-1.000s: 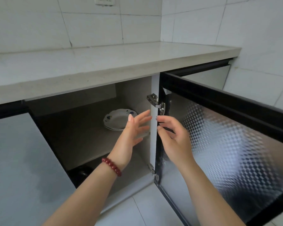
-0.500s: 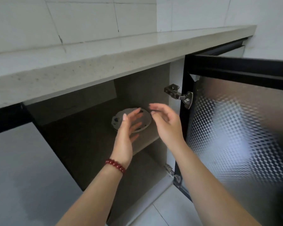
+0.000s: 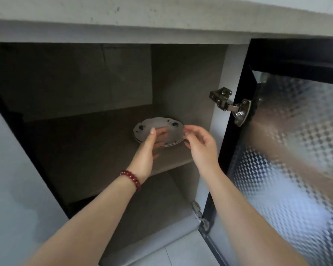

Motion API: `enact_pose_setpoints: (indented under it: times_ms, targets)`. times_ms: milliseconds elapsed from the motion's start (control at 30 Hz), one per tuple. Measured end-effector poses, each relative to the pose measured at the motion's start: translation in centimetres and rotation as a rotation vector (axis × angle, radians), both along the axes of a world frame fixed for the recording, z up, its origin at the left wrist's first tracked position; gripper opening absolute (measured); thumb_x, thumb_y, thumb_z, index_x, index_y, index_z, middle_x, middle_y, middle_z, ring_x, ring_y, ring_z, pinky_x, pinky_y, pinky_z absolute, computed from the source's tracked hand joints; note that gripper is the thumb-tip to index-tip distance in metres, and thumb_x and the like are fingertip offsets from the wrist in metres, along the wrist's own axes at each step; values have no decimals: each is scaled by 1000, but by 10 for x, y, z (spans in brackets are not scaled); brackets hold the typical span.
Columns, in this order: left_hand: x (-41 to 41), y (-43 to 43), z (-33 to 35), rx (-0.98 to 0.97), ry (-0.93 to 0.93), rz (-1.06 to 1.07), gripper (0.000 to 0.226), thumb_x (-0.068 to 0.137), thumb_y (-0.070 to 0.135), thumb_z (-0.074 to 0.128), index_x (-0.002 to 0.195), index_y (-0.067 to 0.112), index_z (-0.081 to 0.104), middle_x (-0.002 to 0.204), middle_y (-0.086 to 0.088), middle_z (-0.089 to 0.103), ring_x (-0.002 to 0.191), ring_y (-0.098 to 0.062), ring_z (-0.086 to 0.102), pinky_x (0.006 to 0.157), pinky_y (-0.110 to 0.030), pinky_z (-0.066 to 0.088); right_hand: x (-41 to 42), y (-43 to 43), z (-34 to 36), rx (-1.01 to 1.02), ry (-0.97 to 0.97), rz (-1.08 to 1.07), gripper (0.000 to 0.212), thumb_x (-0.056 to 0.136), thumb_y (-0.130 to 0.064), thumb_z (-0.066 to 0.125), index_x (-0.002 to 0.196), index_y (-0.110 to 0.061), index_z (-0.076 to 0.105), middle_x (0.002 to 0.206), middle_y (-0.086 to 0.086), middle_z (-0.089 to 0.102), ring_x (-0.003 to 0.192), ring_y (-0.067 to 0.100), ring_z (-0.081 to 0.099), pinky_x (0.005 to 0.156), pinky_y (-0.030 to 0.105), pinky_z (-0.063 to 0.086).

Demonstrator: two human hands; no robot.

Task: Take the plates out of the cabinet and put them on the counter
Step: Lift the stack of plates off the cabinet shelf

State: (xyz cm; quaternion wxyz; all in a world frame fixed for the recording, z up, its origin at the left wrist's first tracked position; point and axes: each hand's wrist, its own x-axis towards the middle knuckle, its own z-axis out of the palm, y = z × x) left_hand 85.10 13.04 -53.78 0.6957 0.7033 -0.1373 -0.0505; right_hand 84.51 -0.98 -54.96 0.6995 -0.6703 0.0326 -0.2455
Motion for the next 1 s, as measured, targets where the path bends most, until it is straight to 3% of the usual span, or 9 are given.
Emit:
enact_pose_setpoints:
  times_ms: [167, 333, 433, 567, 667, 867, 1000]
  targets:
    - [8, -2, -27, 59, -32, 10, 53, 96, 51, 16, 130, 30, 50, 134, 9, 52, 120, -5, 46, 98, -30, 32, 13, -8, -39, -45, 32, -25, 21, 89, -8, 55, 103, -18, 67, 102, -7, 69, 100, 9, 63, 95, 29, 49]
    - [14, 5, -32, -260, 219, 91, 60, 94, 57, 16, 133, 25, 49, 140, 6, 45, 127, -17, 40, 101, -41, 31, 18, -3, -54, 273, 147, -31, 21, 91, -11, 53, 92, -26, 68, 97, -10, 66, 102, 13, 61, 95, 36, 49]
    - [20, 14, -32, -311, 253, 116, 62, 92, 61, 18, 135, 28, 47, 147, 5, 40, 135, -23, 35, 107, -48, 28, 21, -1, -51, 293, 152, -16, 23, 91, -10, 52, 89, -28, 66, 100, -8, 64, 106, 15, 59, 91, 33, 50]
    - [25, 17, -32, -256, 236, 127, 60, 92, 61, 17, 135, 30, 45, 150, 6, 35, 137, -22, 33, 104, -43, 29, 26, 3, -54, 118, 156, -15, 24, 90, -13, 54, 93, -35, 64, 104, -11, 65, 104, 11, 59, 94, 31, 48]
    - [26, 16, -34, -166, 193, 127, 58, 92, 60, 16, 135, 32, 43, 151, 8, 33, 139, -19, 30, 104, -41, 29, 28, 8, -57, -119, 138, 7, 29, 89, -13, 54, 103, -38, 60, 116, -11, 62, 109, 8, 56, 83, 17, 43]
    - [30, 17, -38, -151, 197, 113, 57, 93, 58, 14, 133, 32, 44, 149, 7, 35, 139, -19, 29, 102, -39, 29, 34, 16, -58, -301, 64, -1, 35, 88, -6, 54, 111, -32, 60, 114, -11, 60, 108, 6, 53, 69, -3, 37]
    - [35, 18, -41, -22, 108, 122, 54, 96, 53, 13, 138, 31, 39, 151, 6, 30, 140, -17, 26, 115, -43, 20, 39, 13, -68, -291, 29, -28, 40, 86, 0, 54, 107, -33, 60, 114, -9, 62, 112, 10, 56, 74, 2, 39]
